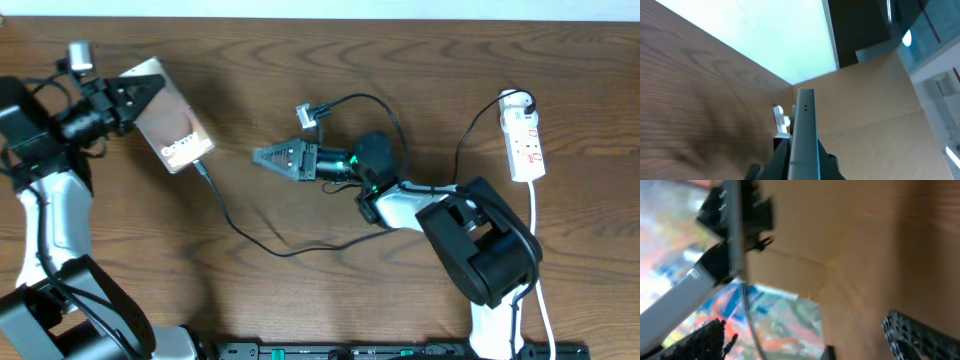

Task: Plug charger to phone and switch on socket
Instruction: 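Open the right gripper and move it toward the power strip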

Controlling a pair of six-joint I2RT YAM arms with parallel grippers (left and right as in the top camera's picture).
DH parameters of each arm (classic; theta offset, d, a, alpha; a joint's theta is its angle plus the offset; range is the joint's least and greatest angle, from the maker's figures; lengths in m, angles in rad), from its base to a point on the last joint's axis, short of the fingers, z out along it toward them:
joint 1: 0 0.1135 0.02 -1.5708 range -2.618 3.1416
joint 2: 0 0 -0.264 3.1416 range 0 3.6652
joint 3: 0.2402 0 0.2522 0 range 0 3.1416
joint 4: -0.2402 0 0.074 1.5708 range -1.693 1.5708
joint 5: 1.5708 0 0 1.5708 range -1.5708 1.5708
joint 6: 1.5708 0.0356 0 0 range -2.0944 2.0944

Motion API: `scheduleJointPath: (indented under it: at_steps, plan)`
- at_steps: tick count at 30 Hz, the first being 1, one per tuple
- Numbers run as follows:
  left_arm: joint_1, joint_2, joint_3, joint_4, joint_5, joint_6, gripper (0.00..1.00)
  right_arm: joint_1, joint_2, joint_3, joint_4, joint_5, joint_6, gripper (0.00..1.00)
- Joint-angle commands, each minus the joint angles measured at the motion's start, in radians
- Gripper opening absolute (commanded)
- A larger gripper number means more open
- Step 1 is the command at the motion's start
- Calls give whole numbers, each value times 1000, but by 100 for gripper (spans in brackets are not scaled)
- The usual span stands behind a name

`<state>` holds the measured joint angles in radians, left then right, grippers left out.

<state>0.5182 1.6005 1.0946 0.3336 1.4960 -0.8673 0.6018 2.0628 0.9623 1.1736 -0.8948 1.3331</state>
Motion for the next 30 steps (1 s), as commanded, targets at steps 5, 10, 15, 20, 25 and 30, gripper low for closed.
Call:
scheduleJointPath:
  at_steps: [5,10,15,20,25,30]
  plan:
    - [60,-19,22,5,56,-28,7,-101,-30,64,-615,54,-366,99]
    - [35,-19,8,5,56,-18,8,-124,-257,152,-1214,371,-671,99]
    - [-31,-19,-77,4,21,29,7,-122,-494,166,-1501,664,-703,99]
    - [-121,-19,-217,4,-113,76,7,-121,-678,166,-1675,841,-703,99]
    - [-211,-18,-346,-94,-346,164,7,-121,-751,166,-1771,904,-703,99]
    - [-301,1,-363,-345,-669,292,7,-121,-752,165,-1814,919,-703,99]
